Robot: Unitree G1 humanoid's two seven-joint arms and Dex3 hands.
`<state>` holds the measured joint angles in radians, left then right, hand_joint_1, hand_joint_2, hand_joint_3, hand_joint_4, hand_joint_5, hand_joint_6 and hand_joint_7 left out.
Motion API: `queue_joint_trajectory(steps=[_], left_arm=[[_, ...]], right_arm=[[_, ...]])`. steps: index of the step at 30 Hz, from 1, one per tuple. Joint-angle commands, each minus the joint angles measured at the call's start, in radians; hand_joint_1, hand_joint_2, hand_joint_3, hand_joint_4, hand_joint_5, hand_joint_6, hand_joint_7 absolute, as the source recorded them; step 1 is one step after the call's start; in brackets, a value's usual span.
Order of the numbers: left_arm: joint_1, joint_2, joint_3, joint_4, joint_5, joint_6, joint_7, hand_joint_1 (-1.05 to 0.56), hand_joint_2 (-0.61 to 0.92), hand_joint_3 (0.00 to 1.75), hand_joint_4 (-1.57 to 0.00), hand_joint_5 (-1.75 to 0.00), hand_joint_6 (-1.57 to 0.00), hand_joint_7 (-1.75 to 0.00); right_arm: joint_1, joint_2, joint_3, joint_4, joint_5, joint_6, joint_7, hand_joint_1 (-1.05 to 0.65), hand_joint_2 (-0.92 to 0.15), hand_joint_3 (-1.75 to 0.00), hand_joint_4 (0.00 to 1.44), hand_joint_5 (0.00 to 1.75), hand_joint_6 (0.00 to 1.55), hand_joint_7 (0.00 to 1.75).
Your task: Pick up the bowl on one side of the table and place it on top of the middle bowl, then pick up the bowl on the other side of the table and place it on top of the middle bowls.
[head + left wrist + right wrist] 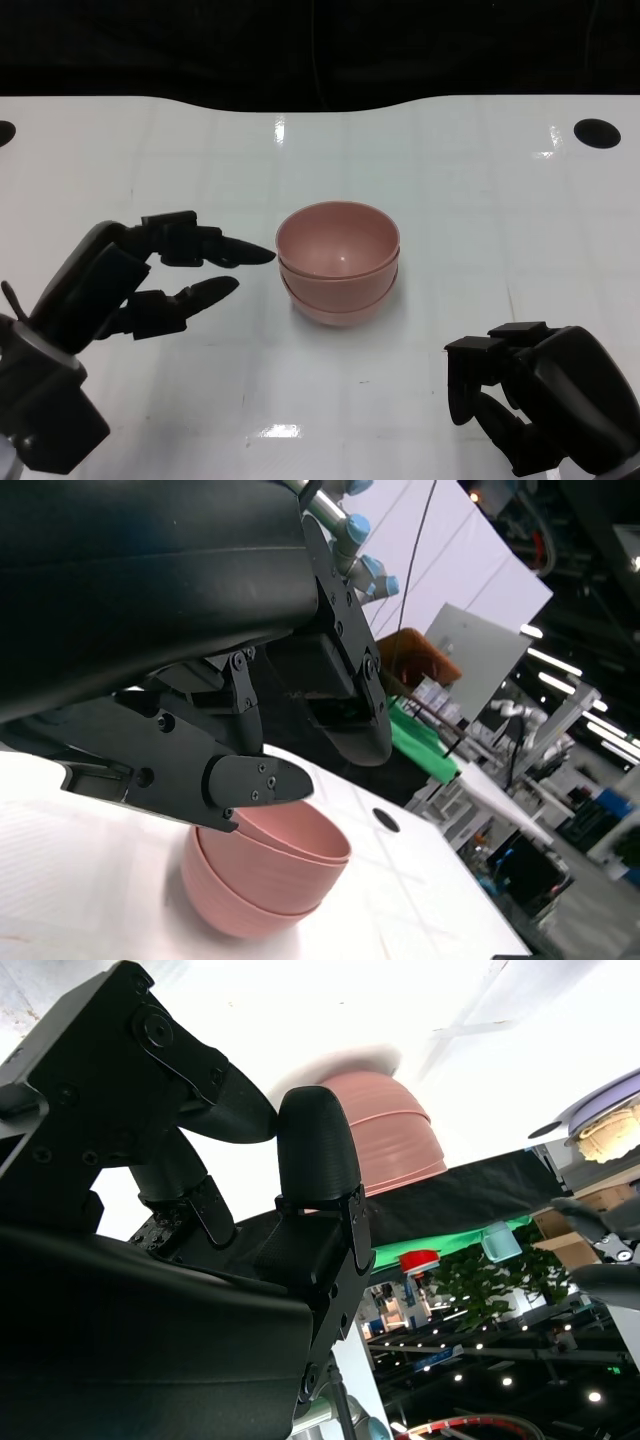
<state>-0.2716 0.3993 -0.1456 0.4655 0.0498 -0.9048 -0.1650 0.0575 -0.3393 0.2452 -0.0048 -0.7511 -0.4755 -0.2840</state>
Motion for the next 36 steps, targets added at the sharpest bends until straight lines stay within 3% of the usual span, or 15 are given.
queue_joint_trajectory(steps=[1, 9, 12, 24, 33, 36], left_arm=[[0.042, -0.004, 0.027, -0.019, -0.084, 0.005, -0.058, 0.0, 0.66, 0.91, -0.69, -1.21, -0.98, -0.47], [0.143, -0.032, 0.067, -0.162, -0.158, 0.162, -0.114, -0.1, 0.55, 1.15, -0.8, -1.57, -0.8, -1.27], [0.174, -0.041, 0.079, -0.216, -0.166, 0.22, -0.131, -0.09, 0.5, 1.23, -0.82, -1.66, -0.77, -1.45], [0.34, -0.098, 0.132, -0.421, -0.194, 0.428, -0.125, -0.04, 0.5, 1.27, -0.87, -1.75, -0.72, -1.63], [0.359, -0.154, 0.16, -0.415, -0.195, 0.458, -0.127, -0.08, 0.52, 1.03, -0.78, -1.75, -0.64, -1.66], [0.359, -0.154, 0.162, -0.393, -0.175, 0.442, -0.133, -0.22, 0.52, 0.92, -0.82, -1.75, -0.64, -1.68]], right_arm=[[0.004, -0.016, -0.01, 0.001, 0.017, -0.009, 0.002, -0.09, -0.16, -1.54, 0.97, 1.75, 0.85, 1.55], [0.006, -0.019, -0.015, -0.005, 0.023, -0.006, 0.013, -0.09, -0.15, -1.54, 0.97, 1.75, 0.85, 1.55], [0.006, -0.018, -0.016, -0.008, 0.027, -0.004, 0.02, -0.09, -0.15, -1.54, 0.97, 1.75, 0.86, 1.54], [0.022, -0.013, -0.021, -0.02, 0.045, 0.0, 0.031, -0.08, -0.14, -1.55, 0.97, 1.75, 0.85, 1.53], [0.02, -0.008, -0.023, -0.005, 0.059, 0.008, 0.035, -0.08, -0.14, -1.56, 0.97, 1.75, 0.85, 1.54], [0.021, -0.004, -0.022, 0.002, 0.063, 0.013, 0.037, -0.08, -0.14, -1.57, 0.97, 1.75, 0.85, 1.54]])
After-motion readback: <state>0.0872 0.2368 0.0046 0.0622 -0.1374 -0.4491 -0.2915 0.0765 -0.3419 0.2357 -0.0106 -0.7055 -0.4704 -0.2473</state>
